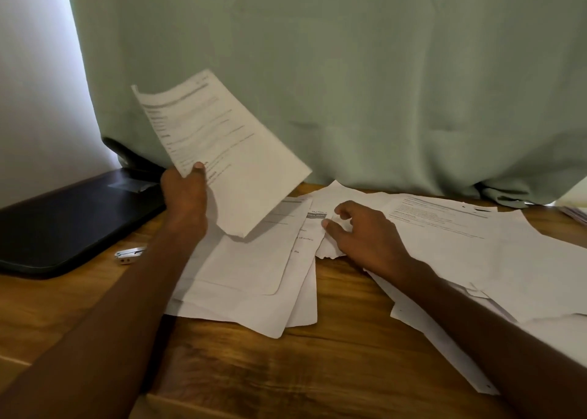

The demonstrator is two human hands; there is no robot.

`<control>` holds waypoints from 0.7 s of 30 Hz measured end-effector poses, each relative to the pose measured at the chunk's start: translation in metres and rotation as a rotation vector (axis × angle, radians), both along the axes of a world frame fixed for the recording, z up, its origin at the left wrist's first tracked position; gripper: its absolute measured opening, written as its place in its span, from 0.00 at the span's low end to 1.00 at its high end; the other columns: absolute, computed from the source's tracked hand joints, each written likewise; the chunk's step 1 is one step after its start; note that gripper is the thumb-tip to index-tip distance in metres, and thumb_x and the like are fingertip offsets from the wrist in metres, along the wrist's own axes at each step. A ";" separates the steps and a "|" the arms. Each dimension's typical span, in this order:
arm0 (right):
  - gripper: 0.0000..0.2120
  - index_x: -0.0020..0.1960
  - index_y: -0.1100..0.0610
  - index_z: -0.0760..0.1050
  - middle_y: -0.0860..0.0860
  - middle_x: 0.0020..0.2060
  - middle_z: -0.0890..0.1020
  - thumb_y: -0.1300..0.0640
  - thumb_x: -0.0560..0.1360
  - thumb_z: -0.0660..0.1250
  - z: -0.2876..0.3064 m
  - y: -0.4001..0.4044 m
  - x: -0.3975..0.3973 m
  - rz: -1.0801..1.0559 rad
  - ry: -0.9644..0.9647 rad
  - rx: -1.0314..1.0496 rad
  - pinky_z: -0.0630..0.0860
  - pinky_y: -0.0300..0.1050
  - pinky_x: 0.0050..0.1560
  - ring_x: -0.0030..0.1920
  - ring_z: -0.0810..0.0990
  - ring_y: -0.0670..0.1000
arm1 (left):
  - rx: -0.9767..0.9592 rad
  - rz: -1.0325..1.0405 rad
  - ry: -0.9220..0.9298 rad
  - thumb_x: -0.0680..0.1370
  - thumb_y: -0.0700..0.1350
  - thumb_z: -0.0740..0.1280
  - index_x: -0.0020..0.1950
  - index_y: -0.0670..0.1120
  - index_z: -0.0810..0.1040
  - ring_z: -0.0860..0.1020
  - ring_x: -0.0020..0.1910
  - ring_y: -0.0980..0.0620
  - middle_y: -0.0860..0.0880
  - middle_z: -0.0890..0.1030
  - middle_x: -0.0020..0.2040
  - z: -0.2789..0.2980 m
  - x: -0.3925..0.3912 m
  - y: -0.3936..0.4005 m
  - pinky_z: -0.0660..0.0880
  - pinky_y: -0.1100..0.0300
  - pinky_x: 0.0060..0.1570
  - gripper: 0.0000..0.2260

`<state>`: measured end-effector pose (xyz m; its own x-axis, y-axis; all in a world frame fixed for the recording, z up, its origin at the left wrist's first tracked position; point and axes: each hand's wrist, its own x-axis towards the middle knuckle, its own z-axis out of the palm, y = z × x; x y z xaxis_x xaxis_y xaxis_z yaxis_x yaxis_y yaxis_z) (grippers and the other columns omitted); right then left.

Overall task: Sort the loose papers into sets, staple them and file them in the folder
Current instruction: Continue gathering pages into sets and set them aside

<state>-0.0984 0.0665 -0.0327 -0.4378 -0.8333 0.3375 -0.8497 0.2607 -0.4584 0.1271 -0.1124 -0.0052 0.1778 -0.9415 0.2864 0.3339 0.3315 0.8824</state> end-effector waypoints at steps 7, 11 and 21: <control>0.36 0.45 0.48 0.75 0.53 0.59 0.76 0.17 0.68 0.52 -0.002 -0.021 0.012 -0.124 0.066 0.218 0.66 0.65 0.66 0.66 0.72 0.57 | 0.155 -0.117 -0.059 0.83 0.38 0.65 0.62 0.47 0.77 0.79 0.44 0.56 0.51 0.80 0.49 -0.026 -0.005 -0.016 0.76 0.65 0.40 0.08; 0.43 0.64 0.50 0.75 0.55 0.69 0.71 0.18 0.65 0.60 0.005 -0.036 0.018 -0.196 0.031 0.288 0.63 0.66 0.67 0.72 0.66 0.59 | 0.205 -0.071 -0.020 0.83 0.38 0.64 0.64 0.47 0.76 0.79 0.45 0.54 0.50 0.80 0.50 -0.028 0.001 -0.022 0.77 0.56 0.51 0.11; 0.07 0.42 0.50 0.79 0.46 0.45 0.83 0.50 0.76 0.73 0.007 -0.039 0.017 -0.229 -0.374 -0.186 0.73 0.57 0.62 0.53 0.80 0.53 | 0.227 -0.024 0.052 0.83 0.38 0.64 0.67 0.46 0.76 0.82 0.57 0.48 0.46 0.83 0.62 -0.006 0.023 -0.022 0.80 0.50 0.59 0.13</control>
<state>-0.0818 0.0278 -0.0253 -0.7230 -0.6417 0.2561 -0.5475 0.3061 -0.7788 0.1498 -0.1340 -0.0116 0.1639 -0.9848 0.0579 0.3865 0.1181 0.9147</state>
